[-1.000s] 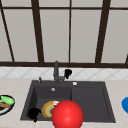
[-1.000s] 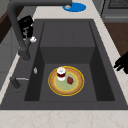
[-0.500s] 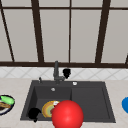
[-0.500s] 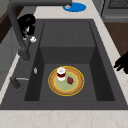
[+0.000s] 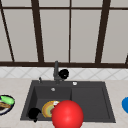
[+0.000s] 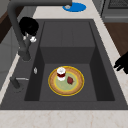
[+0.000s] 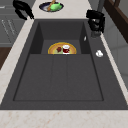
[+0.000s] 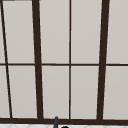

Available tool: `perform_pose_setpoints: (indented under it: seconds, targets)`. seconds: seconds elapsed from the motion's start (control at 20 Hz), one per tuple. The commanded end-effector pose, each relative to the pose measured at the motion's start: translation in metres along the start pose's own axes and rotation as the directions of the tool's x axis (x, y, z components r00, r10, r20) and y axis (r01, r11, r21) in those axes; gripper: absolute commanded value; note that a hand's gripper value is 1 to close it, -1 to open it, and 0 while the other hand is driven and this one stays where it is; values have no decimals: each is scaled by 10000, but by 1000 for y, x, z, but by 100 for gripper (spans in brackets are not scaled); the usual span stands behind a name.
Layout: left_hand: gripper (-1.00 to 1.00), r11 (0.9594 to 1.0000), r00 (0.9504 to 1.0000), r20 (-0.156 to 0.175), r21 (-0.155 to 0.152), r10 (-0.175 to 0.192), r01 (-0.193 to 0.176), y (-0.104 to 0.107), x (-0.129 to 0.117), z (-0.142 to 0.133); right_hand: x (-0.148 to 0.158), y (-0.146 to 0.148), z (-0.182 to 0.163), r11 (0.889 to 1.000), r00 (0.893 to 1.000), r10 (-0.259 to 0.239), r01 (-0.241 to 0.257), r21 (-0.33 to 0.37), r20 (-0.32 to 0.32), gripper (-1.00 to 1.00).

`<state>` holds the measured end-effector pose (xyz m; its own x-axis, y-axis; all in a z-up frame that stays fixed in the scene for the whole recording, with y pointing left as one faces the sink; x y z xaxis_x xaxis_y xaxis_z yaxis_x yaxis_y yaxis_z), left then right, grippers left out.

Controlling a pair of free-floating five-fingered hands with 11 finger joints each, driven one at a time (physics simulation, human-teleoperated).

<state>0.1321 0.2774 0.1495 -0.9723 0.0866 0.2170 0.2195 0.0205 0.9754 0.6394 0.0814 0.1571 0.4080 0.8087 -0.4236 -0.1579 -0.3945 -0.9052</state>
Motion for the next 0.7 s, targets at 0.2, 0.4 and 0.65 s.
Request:
perform_pose_setpoints:
  seconds: [0.2,0.4,0.65]
  targets:
    - [0,10000,10000,0,0,0,0,0,0,0,26,-44,21,9892,9888,1445,-1454,-205,-374,100]
    - [0,10000,10000,0,0,0,0,0,0,0,38,-42,28,9910,9844,1071,-1170,-647,-1400,100]
    - [0,10000,10000,0,0,0,0,0,0,0,49,-42,36,9960,9637,276,-492,-749,-2657,100]
